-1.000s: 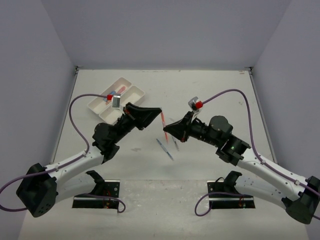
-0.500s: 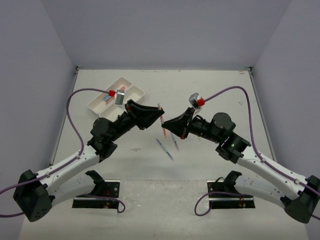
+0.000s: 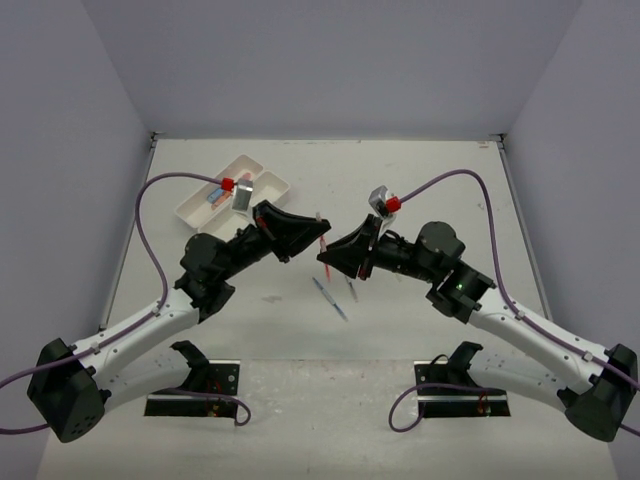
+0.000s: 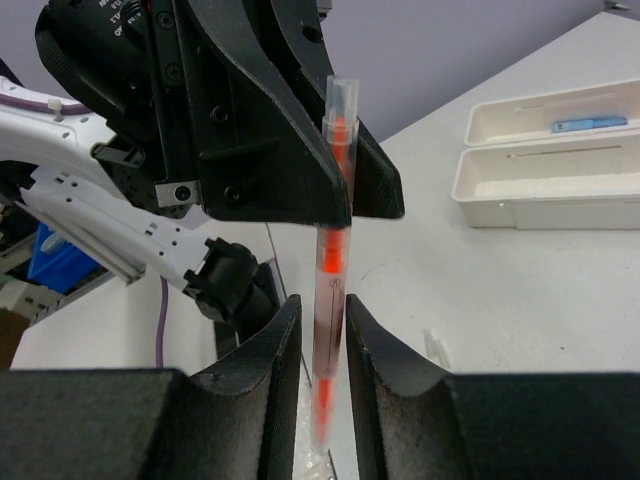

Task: Sort the stationery into containers
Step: Close the pen cap on the pen, then place the pen in the storage box, then pick up the pen from the center of the board.

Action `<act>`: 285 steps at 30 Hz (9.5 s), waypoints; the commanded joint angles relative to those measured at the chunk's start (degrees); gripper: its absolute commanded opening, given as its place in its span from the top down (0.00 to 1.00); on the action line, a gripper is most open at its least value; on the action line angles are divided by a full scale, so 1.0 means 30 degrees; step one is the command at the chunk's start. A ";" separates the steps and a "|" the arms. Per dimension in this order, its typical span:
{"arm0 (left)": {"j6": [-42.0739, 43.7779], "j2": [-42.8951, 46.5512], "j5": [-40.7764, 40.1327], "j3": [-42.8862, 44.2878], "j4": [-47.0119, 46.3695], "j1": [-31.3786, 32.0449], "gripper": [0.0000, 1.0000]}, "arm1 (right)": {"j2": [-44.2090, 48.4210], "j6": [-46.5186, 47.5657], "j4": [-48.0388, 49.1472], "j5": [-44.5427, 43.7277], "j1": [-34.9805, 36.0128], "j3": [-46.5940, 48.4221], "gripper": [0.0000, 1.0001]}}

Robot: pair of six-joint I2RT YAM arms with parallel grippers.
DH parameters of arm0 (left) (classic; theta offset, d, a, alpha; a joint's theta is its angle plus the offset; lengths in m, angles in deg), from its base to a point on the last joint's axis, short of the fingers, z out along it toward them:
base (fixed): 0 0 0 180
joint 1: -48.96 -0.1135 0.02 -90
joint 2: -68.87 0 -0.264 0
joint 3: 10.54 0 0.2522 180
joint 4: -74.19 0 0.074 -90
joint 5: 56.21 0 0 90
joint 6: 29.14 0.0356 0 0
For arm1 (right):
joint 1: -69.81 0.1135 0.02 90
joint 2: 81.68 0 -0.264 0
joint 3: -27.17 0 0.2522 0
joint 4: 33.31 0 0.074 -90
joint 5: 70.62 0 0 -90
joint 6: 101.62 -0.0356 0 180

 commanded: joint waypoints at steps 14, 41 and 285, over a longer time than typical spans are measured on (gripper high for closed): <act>0.1640 0.0448 0.0302 0.2067 0.2264 0.0016 0.41 | -0.0622 0.0482 0.0758 0.1045 0.0095 0.1234 1.00; 0.0051 0.0177 0.1681 0.0335 0.2052 -0.0024 1.00 | -0.2049 0.1132 -0.0786 0.0371 -0.0673 0.5040 1.00; -1.1984 -2.1797 -1.7456 2.2348 3.0047 0.2096 0.46 | 0.1001 0.2715 -1.4056 -0.8355 -0.9280 0.1542 1.00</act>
